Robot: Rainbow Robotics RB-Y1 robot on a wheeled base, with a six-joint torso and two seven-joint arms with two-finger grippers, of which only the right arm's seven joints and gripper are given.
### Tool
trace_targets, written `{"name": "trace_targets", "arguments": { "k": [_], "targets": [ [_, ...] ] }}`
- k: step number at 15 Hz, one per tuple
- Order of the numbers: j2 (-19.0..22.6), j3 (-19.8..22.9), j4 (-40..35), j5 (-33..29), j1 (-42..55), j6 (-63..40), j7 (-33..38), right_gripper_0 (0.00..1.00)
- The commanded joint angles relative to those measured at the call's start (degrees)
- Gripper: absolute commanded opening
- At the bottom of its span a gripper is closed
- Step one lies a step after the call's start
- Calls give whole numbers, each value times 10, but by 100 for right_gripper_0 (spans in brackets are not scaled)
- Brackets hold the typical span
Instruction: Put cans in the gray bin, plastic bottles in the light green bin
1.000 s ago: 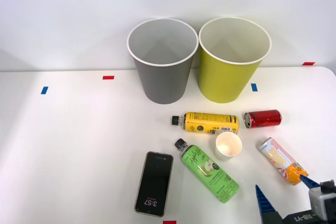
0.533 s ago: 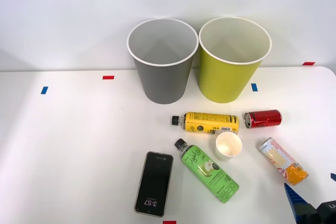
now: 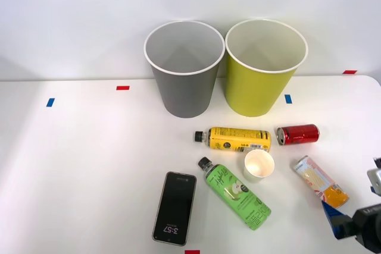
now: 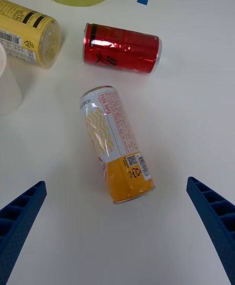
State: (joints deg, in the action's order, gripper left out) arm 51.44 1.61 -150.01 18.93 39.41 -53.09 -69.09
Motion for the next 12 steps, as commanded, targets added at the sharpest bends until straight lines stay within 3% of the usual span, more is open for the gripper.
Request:
{"name": "trace_targets", "arguments": {
  "k": [1, 3, 7, 12],
  "targets": [
    [9, -1, 10, 70, -79, -58, -10, 100],
    [21, -16, 47, 81, -116, -59, -21, 100],
    [52, -83, 103, 45, -186, -63, -23, 100],
    [57, -115, 106, 63, -262, -170, -19, 100]
  ]
}}
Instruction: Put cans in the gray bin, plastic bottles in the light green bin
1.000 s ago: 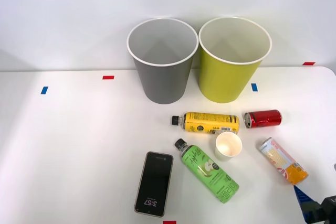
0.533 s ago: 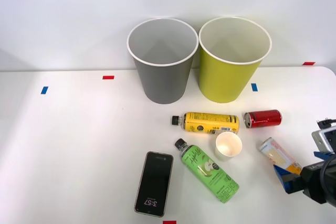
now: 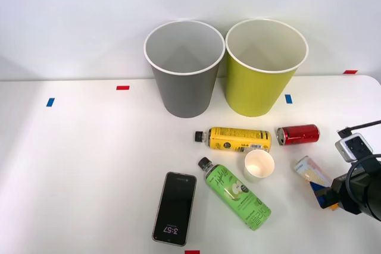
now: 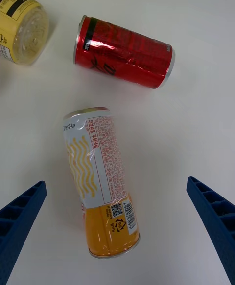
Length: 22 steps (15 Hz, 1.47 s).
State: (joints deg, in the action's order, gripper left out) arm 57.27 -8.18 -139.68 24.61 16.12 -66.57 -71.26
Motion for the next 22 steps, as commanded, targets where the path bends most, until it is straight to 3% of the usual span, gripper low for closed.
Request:
{"name": "trace_targets", "arguments": {
  "k": [1, 8, 15, 22],
  "targets": [
    [0, -26, 9, 6, -40, -41, 3, 100],
    [-16, -81, 83, 7, -109, -40, 7, 100],
    [-61, -119, 143, 5, -169, -40, 9, 100],
    [-66, -134, 185, 4, -191, -40, 9, 100]
  ]
}}
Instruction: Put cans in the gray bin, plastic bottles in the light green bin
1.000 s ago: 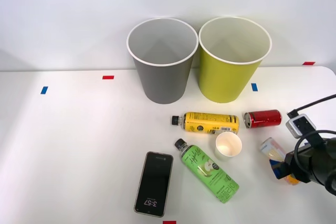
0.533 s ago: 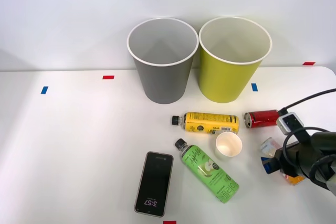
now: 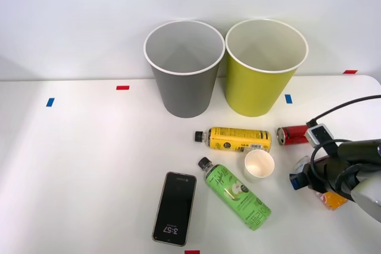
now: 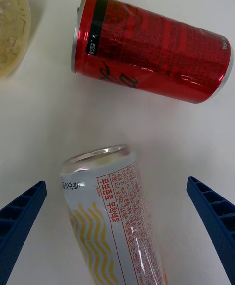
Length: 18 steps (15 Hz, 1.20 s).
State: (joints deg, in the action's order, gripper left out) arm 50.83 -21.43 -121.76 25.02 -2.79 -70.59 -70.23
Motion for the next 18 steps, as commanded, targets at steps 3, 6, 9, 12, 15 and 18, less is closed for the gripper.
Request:
{"name": "trace_targets", "arguments": {
  "k": [3, 6, 9, 12, 15, 18],
  "targets": [
    [-4, -20, 28, -1, -16, 0, 1, 100],
    [-21, -22, 49, -6, -25, 8, -3, 100],
    [-20, -22, 49, -13, -25, 8, -4, 2],
    [-20, -22, 48, -18, -24, 9, -6, 0],
    [-17, -22, 46, -19, -22, 32, -7, 0],
    [2, -21, 28, -20, -5, 123, -11, 0]
  ]
}}
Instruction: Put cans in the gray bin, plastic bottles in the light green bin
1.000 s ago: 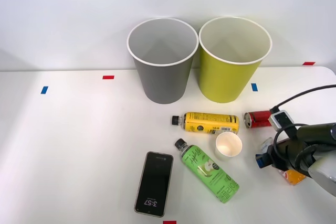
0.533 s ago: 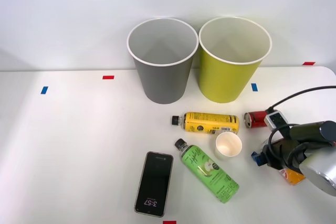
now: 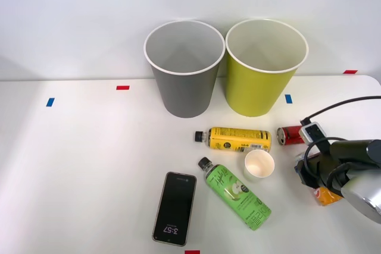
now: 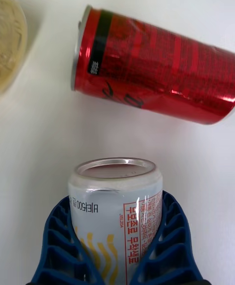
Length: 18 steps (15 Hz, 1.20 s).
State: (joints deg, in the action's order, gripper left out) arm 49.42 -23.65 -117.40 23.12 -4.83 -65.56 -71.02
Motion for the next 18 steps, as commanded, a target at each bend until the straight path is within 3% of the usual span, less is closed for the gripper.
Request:
{"name": "trace_targets", "arguments": {
  "k": [1, 7, 12, 18],
  "targets": [
    [26, 4, -24, -6, 31, 127, -4, 0],
    [74, 93, -72, -15, 164, 445, -11, 0],
    [67, 160, -94, -12, 244, 618, -3, 0],
    [31, 164, -119, -4, 212, 692, 14, 0]
  ]
}}
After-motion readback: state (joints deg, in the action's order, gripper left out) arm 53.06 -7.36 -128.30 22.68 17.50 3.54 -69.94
